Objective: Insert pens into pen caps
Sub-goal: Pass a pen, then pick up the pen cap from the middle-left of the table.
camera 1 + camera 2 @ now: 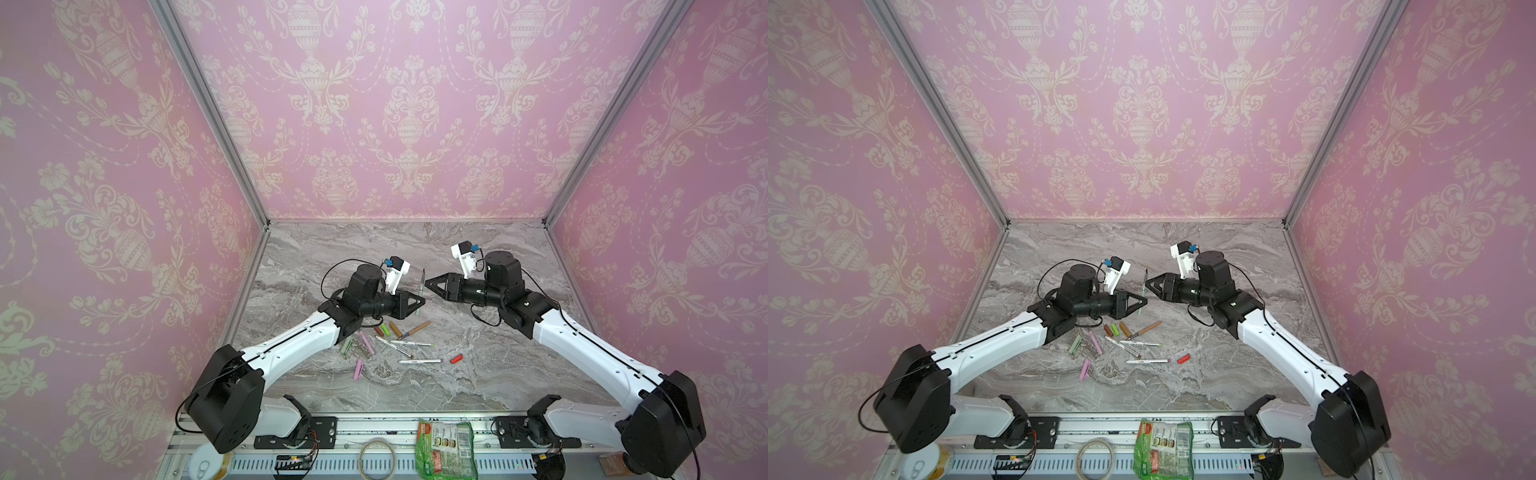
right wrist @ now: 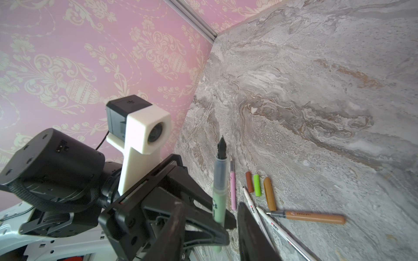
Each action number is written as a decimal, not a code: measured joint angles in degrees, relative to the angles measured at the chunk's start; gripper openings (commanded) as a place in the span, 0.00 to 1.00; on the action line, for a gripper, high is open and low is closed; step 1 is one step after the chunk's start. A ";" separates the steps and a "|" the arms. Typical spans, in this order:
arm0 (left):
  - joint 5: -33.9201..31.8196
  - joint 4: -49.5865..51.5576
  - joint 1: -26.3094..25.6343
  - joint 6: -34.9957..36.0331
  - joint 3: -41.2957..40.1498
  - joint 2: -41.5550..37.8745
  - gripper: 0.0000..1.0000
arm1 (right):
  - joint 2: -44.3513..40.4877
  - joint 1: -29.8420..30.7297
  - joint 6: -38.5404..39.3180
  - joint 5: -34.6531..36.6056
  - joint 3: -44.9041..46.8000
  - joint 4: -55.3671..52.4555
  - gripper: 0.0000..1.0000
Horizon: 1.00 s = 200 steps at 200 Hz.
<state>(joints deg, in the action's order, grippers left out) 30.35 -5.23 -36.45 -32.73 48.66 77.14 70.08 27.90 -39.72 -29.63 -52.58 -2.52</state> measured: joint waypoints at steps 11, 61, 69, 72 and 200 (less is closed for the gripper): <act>-4.13 3.54 0.37 1.64 -0.02 -1.97 0.00 | 0.00 0.26 1.16 -0.17 -0.20 -0.96 0.56; -26.14 17.84 4.57 8.61 -0.07 -19.39 0.00 | 1.55 7.65 10.99 1.86 -5.86 -11.17 0.67; -30.40 20.02 5.03 9.88 -0.07 -22.51 0.00 | 2.91 9.33 12.41 2.93 -7.69 -13.20 0.67; -31.85 20.85 5.16 10.34 -0.07 -23.47 0.00 | 3.41 9.86 12.76 3.39 -8.33 -13.86 0.67; -74.88 38.82 5.27 22.86 -3.19 -58.01 0.00 | 49.46 35.39 7.28 29.03 -52.89 -42.66 0.65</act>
<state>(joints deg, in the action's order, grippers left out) -44.53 33.58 -31.18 -9.87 45.47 19.14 119.55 63.29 -32.45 -0.60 -105.47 -45.19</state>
